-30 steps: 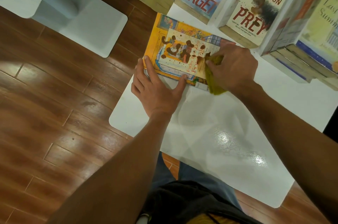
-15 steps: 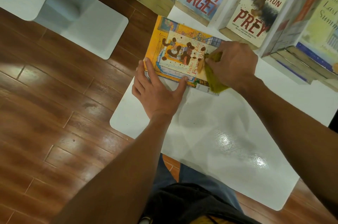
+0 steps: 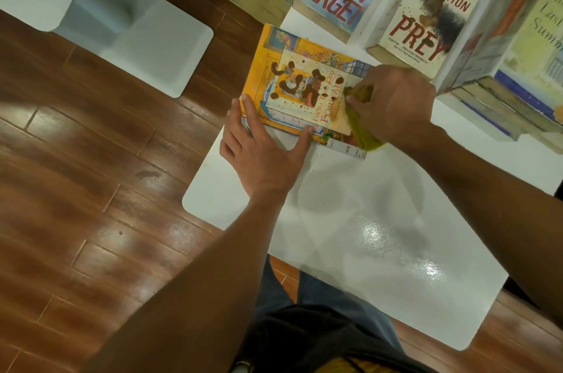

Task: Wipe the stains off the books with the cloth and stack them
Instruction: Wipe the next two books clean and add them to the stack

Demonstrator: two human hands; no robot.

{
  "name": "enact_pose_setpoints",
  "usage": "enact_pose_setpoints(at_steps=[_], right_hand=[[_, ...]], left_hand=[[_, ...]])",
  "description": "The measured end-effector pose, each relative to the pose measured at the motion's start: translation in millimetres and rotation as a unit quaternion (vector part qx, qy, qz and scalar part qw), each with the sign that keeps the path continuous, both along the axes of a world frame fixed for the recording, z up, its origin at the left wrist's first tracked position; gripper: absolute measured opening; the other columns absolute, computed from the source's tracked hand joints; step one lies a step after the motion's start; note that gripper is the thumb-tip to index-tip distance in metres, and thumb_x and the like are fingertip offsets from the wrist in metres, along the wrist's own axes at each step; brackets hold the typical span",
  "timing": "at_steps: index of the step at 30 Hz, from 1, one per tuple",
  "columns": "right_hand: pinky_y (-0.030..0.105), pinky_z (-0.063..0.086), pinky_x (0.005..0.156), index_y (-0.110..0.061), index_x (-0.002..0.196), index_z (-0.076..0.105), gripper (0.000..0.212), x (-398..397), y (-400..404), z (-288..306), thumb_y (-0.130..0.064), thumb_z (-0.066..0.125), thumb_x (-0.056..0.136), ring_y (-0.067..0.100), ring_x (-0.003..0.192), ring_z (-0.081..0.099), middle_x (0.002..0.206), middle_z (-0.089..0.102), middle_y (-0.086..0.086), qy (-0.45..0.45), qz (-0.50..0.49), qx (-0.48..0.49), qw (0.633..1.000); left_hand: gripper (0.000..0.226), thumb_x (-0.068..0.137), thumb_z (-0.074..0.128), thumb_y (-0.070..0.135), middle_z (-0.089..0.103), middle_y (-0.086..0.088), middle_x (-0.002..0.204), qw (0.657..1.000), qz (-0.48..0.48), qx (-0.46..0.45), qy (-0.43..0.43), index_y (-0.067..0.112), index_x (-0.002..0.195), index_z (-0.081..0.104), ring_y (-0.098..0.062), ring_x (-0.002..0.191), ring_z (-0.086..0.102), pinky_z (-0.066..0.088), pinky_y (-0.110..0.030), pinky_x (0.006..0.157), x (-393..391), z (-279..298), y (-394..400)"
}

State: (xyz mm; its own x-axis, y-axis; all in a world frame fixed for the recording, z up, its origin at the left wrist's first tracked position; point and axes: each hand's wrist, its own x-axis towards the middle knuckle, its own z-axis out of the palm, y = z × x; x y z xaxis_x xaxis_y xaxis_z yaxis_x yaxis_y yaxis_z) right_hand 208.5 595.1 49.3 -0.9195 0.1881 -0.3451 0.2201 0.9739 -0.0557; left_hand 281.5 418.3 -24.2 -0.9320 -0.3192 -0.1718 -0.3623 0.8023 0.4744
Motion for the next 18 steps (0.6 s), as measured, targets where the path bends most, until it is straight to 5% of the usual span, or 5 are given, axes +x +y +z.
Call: enact_pose_setpoints(at_steps=[5,9,12,18], right_hand=[[0.034,0.047,0.070,-0.026,0.108,0.073,0.036,9.3,-2.0,-5.3,-0.055,0.066,0.088,0.023,0.092,0.062,0.108,0.066,0.003,-0.015,0.101,0.006,0.995],[0.034,0.045,0.071,-0.025,0.115,0.071,0.039,-2.6,6.5,-1.7,-0.054,0.066,0.089,0.023,0.094,0.063,0.108,0.070,0.000,-0.019,0.046,0.002,0.999],[0.036,0.052,0.073,-0.026,0.109,0.074,0.036,13.1,5.0,1.8,-0.054,0.068,0.086,0.024,0.090,0.065,0.111,0.068,0.003,-0.037,0.122,-0.003,0.992],[0.039,0.050,0.079,-0.031,0.125,0.066,0.045,-6.6,41.4,6.3,-0.056,0.065,0.089,0.023,0.103,0.058,0.121,0.066,-0.001,-0.020,-0.025,-0.010,0.999]], left_hand=[[0.110,0.078,0.052,0.086,0.025,-0.005,0.163,1.000,-0.003,-0.005,-0.002,0.017,0.158,0.022,-0.025,0.148,0.023,0.016,-0.043,0.120,1.5,0.4,0.0],[0.110,0.078,0.052,0.086,0.025,-0.004,0.163,1.000,0.000,-0.005,-0.006,0.018,0.158,0.022,-0.024,0.148,0.023,0.016,-0.042,0.120,0.2,0.1,-1.1],[0.110,0.078,0.052,0.086,0.025,-0.005,0.162,1.000,-0.002,-0.007,-0.002,0.017,0.158,0.023,-0.025,0.148,0.024,0.018,-0.044,0.120,0.8,1.0,-0.8],[0.110,0.079,0.050,0.086,0.023,-0.005,0.163,1.000,-0.006,-0.013,-0.007,0.016,0.159,0.021,-0.025,0.148,0.021,0.016,-0.043,0.120,-0.4,0.5,-0.8]])
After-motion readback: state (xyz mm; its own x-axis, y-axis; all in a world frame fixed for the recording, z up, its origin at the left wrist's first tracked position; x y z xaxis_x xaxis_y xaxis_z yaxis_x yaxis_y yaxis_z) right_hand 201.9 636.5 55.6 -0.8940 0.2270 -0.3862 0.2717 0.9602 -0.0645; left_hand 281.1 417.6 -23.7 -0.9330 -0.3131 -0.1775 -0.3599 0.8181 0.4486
